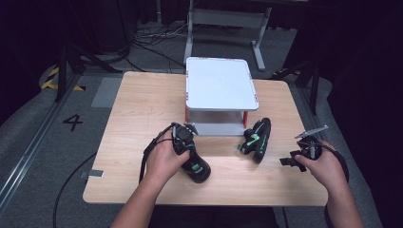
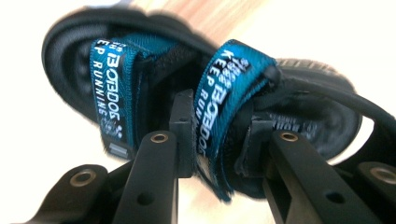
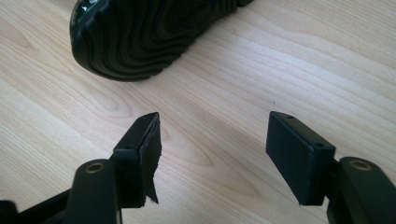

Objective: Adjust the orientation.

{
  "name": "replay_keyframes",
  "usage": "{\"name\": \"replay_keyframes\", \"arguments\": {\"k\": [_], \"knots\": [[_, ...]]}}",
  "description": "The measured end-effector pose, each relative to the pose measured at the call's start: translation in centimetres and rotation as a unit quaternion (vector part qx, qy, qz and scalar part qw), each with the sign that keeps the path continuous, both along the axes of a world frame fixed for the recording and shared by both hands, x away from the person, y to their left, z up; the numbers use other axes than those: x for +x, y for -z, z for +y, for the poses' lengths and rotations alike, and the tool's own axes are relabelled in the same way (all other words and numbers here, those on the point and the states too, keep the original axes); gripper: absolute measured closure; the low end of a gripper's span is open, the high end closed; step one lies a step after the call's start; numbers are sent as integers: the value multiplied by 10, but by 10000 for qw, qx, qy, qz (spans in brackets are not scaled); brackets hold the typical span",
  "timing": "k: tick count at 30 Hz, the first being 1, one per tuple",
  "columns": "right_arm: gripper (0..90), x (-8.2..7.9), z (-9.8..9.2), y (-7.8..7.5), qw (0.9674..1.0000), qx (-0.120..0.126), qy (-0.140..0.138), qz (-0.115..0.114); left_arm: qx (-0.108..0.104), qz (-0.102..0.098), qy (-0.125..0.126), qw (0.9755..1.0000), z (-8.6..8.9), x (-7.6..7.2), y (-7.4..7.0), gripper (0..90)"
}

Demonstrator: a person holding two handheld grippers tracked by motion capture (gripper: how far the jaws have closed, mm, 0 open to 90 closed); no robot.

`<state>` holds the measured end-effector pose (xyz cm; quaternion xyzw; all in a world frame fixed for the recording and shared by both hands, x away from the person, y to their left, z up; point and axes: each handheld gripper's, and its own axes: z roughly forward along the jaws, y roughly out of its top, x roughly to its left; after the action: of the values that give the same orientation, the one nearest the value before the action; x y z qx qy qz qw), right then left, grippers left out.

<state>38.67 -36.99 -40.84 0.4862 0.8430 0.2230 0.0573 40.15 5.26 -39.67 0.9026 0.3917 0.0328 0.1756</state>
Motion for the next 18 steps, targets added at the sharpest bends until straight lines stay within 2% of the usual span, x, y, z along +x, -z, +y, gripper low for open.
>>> {"name": "replay_keyframes", "arguments": {"k": [5, 8, 13, 17, 18], "knots": [[358, -3, -3, 0, 10000, -3, 34, -20, -93, -115, 83, 9999, -10, 5, 1, 683], [357, -3, -4, 1, 10000, -23, 46, 7, -163, -35, 53, 9998, -11, 4, -2, 604], [354, -2, -2, 0, 10000, -11, 37, -12, -177, -236, -32, 9996, -8, -5, -14, 528], [347, -1, -2, -1, 10000, 6, 23, -24, -199, -290, -38, 9994, -9, -13, -24, 511], [343, -1, -1, -1, 10000, 5, -5, -57, -150, -307, -30, 9994, -11, -16, -27, 507]]}}
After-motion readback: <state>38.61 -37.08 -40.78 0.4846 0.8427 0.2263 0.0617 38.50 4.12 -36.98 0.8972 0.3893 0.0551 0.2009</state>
